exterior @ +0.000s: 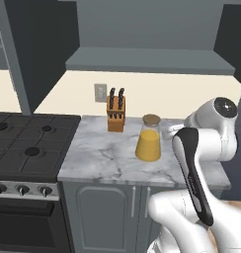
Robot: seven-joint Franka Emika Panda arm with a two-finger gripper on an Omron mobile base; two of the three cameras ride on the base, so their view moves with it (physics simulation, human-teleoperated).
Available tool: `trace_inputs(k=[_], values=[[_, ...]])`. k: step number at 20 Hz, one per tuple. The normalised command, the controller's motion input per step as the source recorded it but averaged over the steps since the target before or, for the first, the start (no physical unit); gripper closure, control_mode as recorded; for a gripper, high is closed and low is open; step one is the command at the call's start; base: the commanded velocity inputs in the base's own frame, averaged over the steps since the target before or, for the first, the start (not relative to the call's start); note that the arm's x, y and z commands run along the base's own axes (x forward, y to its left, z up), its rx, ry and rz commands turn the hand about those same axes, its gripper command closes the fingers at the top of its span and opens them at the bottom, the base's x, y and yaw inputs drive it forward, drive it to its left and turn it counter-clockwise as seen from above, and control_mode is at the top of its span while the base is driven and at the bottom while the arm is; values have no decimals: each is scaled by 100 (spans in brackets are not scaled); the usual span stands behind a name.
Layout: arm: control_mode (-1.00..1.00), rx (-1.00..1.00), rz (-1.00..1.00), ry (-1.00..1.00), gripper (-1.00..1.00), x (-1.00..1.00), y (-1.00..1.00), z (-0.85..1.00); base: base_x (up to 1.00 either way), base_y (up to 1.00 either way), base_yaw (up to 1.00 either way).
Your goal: There is a tray on the dining counter. Grab the cup, mug, and pitcher and place them on the tray. The pitcher may be placed next to the tray if it cannot fit the tray.
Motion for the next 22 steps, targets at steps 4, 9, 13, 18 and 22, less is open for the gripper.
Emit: trace_inputs(k=[4, 9, 13, 18, 22], values=[[-100, 0, 0, 0, -100, 11, 0, -18, 0, 0, 0], [-100, 0, 0, 0, -100, 18, 0, -13, 0, 0, 0], [-100, 0, 0, 0, -100, 25, 0, -13, 0, 0, 0], [-100, 0, 0, 0, -100, 31, 0, -14, 0, 0, 0], [-100, 0, 0, 0, -100, 28, 0, -13, 0, 0, 0]])
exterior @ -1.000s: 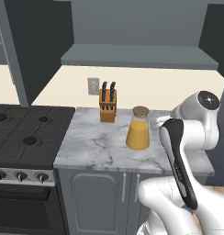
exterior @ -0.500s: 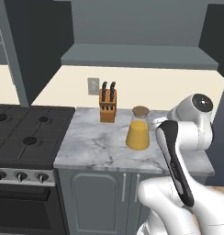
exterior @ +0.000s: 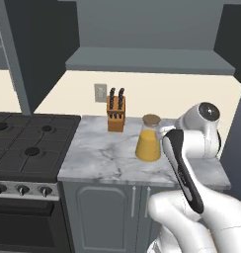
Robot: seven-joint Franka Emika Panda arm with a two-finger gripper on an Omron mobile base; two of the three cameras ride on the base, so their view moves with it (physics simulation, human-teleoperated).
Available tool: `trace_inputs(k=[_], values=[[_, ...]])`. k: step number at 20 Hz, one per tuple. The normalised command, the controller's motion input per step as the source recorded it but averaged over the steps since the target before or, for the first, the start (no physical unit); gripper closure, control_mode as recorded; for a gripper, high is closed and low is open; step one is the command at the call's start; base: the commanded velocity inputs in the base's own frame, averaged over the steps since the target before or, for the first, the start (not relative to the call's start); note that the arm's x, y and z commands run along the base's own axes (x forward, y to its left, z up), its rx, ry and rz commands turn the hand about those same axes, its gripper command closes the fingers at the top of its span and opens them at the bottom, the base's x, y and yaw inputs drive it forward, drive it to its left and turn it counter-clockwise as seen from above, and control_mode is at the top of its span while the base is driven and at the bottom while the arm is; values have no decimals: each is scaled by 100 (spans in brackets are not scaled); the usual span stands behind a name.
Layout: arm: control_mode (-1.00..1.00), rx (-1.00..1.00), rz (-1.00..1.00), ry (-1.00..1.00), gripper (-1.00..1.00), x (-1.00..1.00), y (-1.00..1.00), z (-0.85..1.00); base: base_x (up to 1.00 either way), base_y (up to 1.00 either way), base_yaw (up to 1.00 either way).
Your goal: There is a tray on the dining counter. Grab the cup, mug, and pitcher and place them on the tray. The pitcher may be placed next to the tray if it cannot fit the tray.
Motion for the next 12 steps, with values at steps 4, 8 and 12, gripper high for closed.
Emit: trace_inputs(k=[4, 8, 12], values=[[-100, 0, 0, 0, -100, 29, 0, -12, 0, 0, 0], [-100, 0, 0, 0, -100, 30, 0, -13, 0, 0, 0], [-100, 0, 0, 0, -100, 31, 0, -12, 0, 0, 0]])
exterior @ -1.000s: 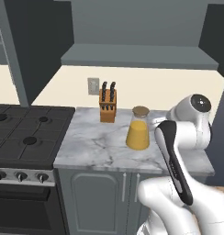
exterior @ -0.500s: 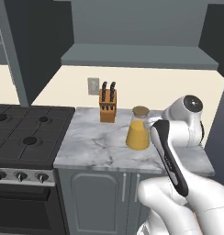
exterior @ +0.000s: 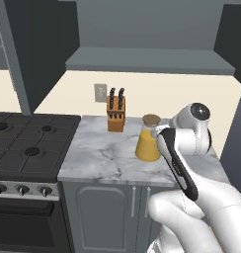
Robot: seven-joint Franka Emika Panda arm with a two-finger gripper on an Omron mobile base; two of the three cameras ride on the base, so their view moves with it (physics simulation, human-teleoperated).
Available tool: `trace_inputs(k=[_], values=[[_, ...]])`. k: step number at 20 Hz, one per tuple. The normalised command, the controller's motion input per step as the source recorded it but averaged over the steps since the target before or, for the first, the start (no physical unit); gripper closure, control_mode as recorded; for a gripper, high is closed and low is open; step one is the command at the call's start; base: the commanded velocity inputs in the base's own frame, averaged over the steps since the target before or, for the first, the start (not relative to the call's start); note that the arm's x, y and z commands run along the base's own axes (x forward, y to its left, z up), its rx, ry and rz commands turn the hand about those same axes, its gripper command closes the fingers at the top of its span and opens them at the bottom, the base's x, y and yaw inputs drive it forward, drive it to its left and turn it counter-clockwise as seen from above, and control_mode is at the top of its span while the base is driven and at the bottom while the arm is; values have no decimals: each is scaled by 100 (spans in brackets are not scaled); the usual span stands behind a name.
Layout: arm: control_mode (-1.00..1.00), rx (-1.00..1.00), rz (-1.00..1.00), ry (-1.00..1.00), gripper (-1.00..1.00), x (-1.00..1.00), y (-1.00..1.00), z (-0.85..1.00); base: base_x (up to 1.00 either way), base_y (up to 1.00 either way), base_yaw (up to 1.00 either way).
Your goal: There is a tray on the dining counter. Grab the cup, mug, and pitcher and place them on the tray. The pitcher may be placed next to the tray if it cannot fit the tray.
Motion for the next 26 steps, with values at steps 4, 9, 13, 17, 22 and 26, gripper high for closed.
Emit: trace_inputs(k=[4, 9, 13, 17, 22, 26], values=[[-100, 0, 0, 0, -100, 33, 0, -14, 0, 0, 0], [-100, 0, 0, 0, -100, 32, 0, -14, 0, 0, 0], [-100, 0, 0, 1, -100, 27, 0, -13, 0, 0, 0], [-100, 0, 0, 3, -100, 22, 0, -12, 0, 0, 0], [-100, 0, 0, 2, -100, 21, 0, -13, 0, 0, 0], [-100, 0, 0, 3, -100, 18, 0, -18, 0, 0, 0]])
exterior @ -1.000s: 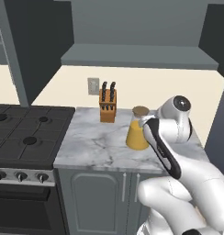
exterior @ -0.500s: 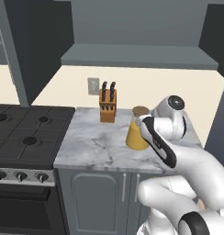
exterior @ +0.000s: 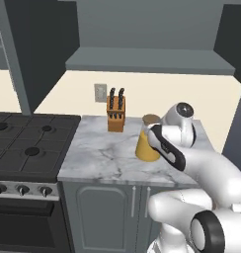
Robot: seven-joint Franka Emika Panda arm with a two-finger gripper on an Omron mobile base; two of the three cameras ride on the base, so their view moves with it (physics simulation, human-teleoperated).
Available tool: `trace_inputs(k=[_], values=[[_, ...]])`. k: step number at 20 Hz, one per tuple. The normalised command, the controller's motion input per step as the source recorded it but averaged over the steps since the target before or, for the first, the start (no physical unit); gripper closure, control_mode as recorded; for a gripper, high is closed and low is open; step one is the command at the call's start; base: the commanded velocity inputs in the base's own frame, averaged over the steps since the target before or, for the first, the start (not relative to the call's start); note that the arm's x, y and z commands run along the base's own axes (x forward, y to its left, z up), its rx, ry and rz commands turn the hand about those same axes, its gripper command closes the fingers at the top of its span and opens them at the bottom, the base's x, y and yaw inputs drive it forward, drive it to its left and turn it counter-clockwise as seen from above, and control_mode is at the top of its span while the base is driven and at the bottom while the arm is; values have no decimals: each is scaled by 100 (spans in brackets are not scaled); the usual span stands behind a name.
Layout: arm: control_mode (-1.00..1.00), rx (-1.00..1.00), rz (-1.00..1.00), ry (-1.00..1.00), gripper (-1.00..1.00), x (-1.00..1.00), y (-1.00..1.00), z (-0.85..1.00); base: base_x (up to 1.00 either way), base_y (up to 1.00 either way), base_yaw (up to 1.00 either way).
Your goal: There is a tray on the dining counter. Grab the cup, mug, and pitcher and place them on the tray. The pitcher may be placed next to the tray if it cannot fit the tray.
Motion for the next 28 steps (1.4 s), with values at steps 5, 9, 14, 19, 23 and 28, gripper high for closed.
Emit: trace_inputs(k=[5, 9, 14, 19, 23, 28], values=[[-100, 0, 0, 3, -100, 16, 0, -22, 0, 0, 0], [-100, 0, 0, 1, -100, 16, 0, -18, 0, 0, 0], [-100, 0, 0, 3, -100, 16, 0, -17, 0, 0, 0], [-100, 0, 0, 3, -100, 15, 0, -17, 0, 0, 0], [-100, 0, 0, 4, -100, 17, 0, -14, 0, 0, 0], [-100, 0, 0, 4, -100, 18, 0, -13, 0, 0, 0]])
